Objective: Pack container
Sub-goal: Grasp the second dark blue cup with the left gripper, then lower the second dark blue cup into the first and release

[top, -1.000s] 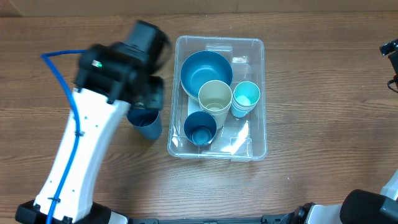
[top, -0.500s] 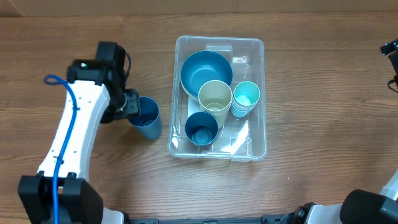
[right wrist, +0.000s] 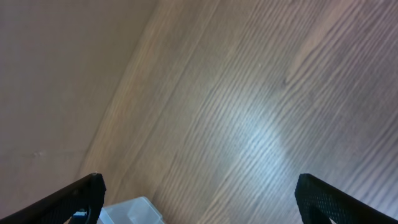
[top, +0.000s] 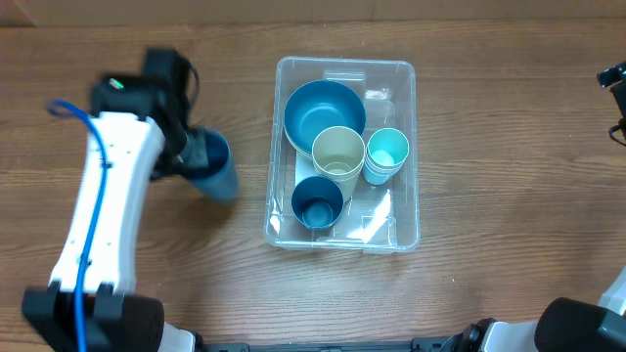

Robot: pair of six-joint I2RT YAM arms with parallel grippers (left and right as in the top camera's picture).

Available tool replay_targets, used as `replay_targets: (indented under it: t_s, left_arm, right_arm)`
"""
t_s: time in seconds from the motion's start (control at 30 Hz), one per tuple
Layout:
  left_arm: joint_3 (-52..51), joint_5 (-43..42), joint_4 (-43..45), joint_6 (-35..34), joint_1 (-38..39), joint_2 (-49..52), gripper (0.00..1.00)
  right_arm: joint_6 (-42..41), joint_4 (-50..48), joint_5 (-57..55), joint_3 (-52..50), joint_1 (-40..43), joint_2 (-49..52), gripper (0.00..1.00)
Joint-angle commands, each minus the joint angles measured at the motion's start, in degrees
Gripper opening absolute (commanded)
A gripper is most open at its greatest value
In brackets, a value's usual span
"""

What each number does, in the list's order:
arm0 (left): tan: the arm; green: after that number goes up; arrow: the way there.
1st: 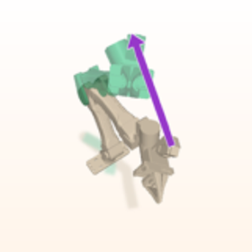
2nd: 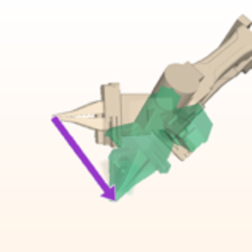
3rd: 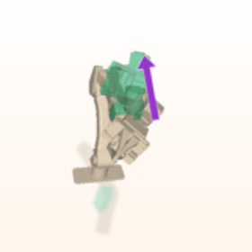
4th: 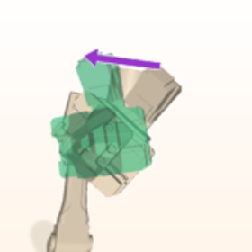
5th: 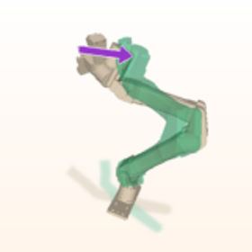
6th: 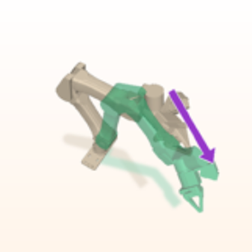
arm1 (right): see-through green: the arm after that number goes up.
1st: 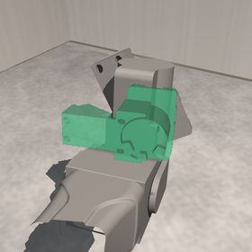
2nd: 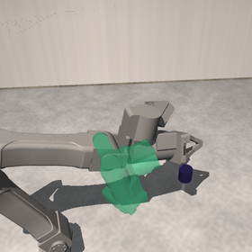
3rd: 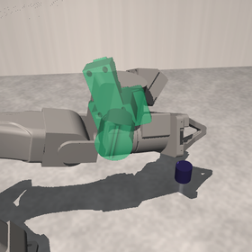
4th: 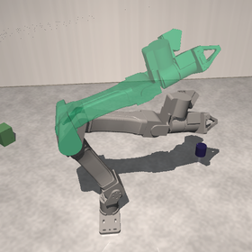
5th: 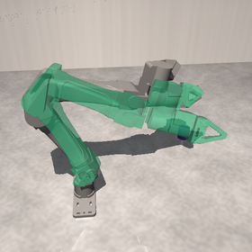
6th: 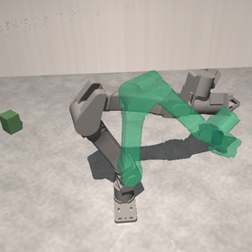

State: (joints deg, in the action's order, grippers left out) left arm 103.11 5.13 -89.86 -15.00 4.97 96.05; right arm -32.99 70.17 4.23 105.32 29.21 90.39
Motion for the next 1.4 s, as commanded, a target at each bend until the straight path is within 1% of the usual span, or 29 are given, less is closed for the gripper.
replay_targets:
  t_s: [0.0, 0.03, 0.1, 0.27, 0.4, 0.47, 0.53, 0.6, 0.83, 0.97, 1.37]
  left_arm:
    - [23.37, -4.17, -6.95, 2.29, 4.24, -1.75, 0.04]
    - [26.25, -6.73, -6.93, 3.02, 6.47, -2.51, 0.04]
    - [29.2, -7.93, -6.93, 2.73, 11.69, -3.74, 0.04]
    - [27.71, -10.56, -6.95, 1.07, 22.21, -4.68, 0.04]
    - [24.22, -9.09, -6.95, -0.46, 30.58, -4.68, 0.04]
    - [23.78, -9.18, -6.95, -0.7, 32.28, -4.68, 0.04]
    - [23.45, -8.96, -6.95, -0.66, 33.55, -4.7, 0.04]
    - [21.94, -6.19, -6.95, -0.68, 34.45, -4.7, 0.04]
    - [13.55, -0.42, -6.93, -1.75, 34.45, -4.63, 0.04]
    - [11.34, 1.49, -6.51, -1.77, 34.45, -4.63, 0.04]
    - [-1.4, 2.8, 2.95, -1.75, 34.45, -4.33, 0.05]
  right_arm:
    - [-0.26, -0.17, -0.09, 0.02, 0.11, -0.72, 1.0]
    - [-0.26, -0.15, -0.09, 0.02, 0.11, -0.72, 1.0]
    - [-0.26, -0.15, -0.09, 0.02, 0.11, -0.72, 1.0]
    - [-0.26, -0.17, -0.09, 0.02, 0.11, -0.72, 1.0]
    - [-0.26, -0.17, -0.09, 0.02, 0.11, -0.72, 1.0]
    - [-0.26, -0.15, -0.09, 0.02, 0.11, -0.72, 1.0]
    - [-0.26, -0.17, -0.09, 0.02, 0.11, -0.72, 1.0]
    - [-0.26, -0.15, -0.09, 0.02, 0.11, -0.72, 1.0]
    - [-0.26, -0.15, -0.09, 0.02, 0.11, -0.72, 1.0]
    - [-0.26, -0.17, -0.09, 0.02, 0.11, -0.72, 1.0]
    - [-0.26, -0.17, -0.09, 0.02, 0.11, -0.72, 1.0]
